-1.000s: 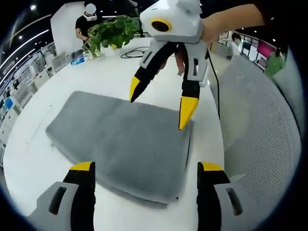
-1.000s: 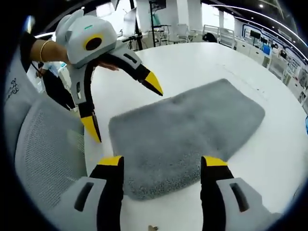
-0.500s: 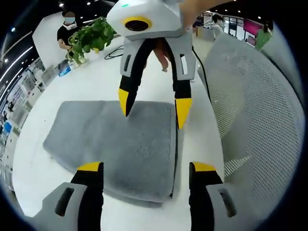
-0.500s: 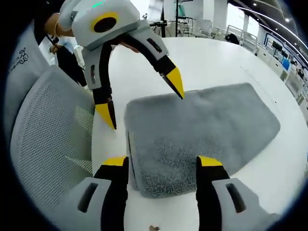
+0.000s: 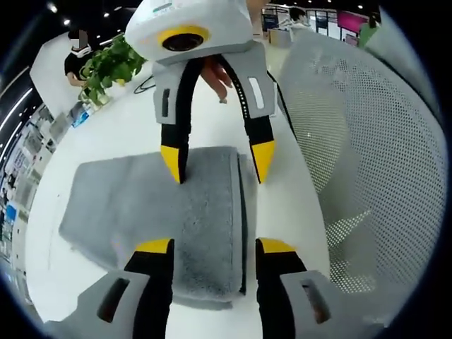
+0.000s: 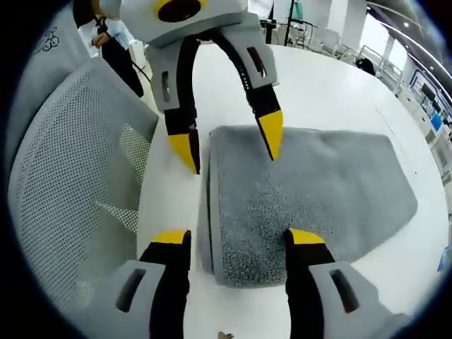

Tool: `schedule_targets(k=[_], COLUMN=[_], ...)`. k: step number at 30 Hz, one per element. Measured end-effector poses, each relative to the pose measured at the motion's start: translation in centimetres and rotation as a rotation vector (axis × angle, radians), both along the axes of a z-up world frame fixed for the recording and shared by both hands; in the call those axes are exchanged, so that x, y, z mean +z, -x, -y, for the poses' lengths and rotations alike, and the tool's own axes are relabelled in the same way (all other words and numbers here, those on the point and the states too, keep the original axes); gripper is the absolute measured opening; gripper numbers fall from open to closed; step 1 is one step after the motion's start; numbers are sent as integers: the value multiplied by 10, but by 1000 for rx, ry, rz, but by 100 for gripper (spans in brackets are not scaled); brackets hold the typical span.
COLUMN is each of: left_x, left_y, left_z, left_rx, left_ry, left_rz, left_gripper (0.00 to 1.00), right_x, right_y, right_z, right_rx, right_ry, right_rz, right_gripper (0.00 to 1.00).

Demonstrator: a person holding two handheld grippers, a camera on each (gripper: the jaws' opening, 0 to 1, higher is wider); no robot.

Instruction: Fold the towel on the table until its edges align and the towel forms a compact rectangular stack.

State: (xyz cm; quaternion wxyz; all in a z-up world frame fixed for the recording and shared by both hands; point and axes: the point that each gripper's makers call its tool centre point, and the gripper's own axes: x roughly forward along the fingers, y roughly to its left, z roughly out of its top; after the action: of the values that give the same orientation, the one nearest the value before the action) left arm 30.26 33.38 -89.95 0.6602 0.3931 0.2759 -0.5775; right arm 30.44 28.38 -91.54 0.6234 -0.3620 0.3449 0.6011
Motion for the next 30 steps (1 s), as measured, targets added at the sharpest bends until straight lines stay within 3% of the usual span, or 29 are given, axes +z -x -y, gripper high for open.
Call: schedule_targets(k=[7,11,23,26,30], left_x=[-10,-10,-10,-10,-10], left_y=[6,4,3,3,4], left_z=[-2,-1,0,0,0], left_rx=[-39,-56,-28,-24,-23], left_ry=[-37,-48,-11,-7,-6], left_rz=[7,37,28,32,24], left_gripper=[44,40,33,27,26], right_x=[-1,0,0,2,3], right_y=[-4,-1,3,4,4], right_z=[1,0,0,-1,0], right_rx=[22,31,65,64,46], right_ry=[26,16,40,37,34], right_rz=[94,106,203,213,217], right_gripper=[46,43,40,37,36])
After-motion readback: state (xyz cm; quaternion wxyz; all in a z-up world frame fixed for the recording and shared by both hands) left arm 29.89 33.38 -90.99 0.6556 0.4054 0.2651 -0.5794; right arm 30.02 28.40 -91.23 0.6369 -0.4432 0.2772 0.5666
